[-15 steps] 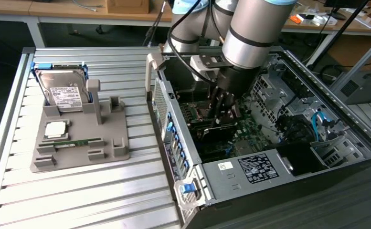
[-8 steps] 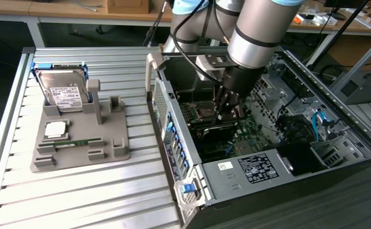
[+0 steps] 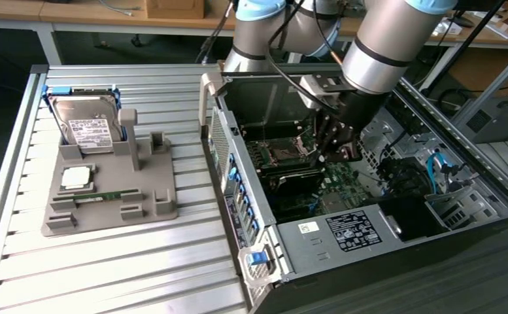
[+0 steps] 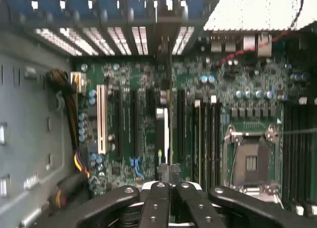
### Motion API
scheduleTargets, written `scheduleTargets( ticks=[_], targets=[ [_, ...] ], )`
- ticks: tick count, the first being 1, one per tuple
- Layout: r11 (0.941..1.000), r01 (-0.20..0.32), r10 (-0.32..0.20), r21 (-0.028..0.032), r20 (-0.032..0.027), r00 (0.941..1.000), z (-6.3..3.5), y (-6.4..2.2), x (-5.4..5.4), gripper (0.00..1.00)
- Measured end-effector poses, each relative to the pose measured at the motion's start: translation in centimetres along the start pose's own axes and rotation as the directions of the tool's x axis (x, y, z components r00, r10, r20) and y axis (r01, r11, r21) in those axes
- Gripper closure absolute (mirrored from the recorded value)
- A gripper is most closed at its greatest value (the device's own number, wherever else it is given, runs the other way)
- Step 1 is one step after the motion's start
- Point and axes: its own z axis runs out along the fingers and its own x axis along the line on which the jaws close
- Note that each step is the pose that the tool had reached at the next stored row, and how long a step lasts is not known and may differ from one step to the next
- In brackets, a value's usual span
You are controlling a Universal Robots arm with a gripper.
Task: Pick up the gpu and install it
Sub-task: 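Insert the gpu into the slot, then press down on the gpu until it lock into place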
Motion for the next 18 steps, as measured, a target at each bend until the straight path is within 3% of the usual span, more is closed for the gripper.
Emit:
scheduleTargets(
  ticks=[4,14,15,16,18],
  targets=[
    [1.0,0.0,0.0,-0.0075,0.0016,1.0,-0.02,-1.75,0.0,0.89],
    [1.0,0.002,-0.002,-0.008,0.0019,1.0,-0.02,-1.91,0.0,0.89],
    [1.0,0.002,-0.002,-0.0081,0.0018,1.0,0.0,-1.67,0.0,0.89],
    [1.0,0.002,-0.002,-0.0071,0.002,1.0,0.13,-0.6,0.0,0.89],
    [1.0,0.002,-0.002,-0.0064,0.0017,1.0,0.26,0.29,0.0,0.89]
  ],
)
